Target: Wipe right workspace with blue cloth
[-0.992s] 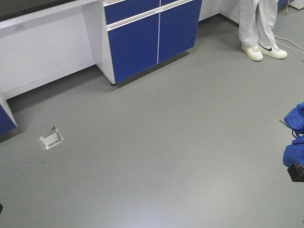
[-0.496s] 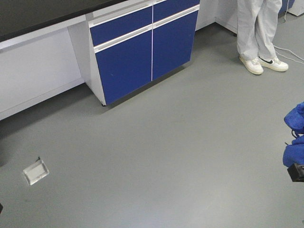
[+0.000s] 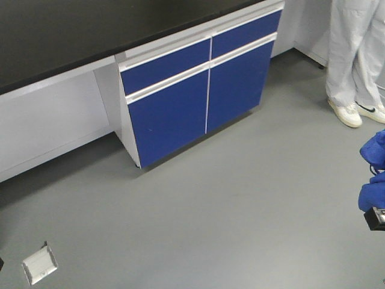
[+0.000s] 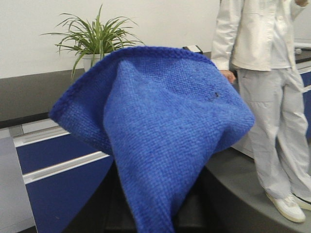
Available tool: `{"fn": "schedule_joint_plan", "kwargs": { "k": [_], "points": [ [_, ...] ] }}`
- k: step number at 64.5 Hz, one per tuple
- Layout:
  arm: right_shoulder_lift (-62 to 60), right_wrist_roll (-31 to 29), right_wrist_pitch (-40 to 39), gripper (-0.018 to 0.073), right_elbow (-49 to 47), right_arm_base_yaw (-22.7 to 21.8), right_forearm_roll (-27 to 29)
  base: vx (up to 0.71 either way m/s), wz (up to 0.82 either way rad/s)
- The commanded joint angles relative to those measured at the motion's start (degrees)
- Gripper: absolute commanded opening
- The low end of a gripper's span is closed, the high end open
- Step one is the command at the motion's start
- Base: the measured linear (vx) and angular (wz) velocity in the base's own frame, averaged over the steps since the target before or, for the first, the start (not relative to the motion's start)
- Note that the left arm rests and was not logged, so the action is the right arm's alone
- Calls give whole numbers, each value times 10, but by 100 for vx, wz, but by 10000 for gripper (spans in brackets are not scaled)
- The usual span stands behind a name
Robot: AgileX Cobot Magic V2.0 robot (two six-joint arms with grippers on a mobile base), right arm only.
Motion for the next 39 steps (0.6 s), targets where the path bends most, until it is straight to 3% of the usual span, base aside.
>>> {"fn": "schedule_joint_plan", "kwargs": {
  "k": [1,18,39],
  "points": [
    [7,-5,-51,2,-18,-1,-3,39,17],
    [7,-5,-51,2,-18,-1,-3,37,33],
    [7,-5,-51,2,-18,-1,-3,32,64]
  ]
}}
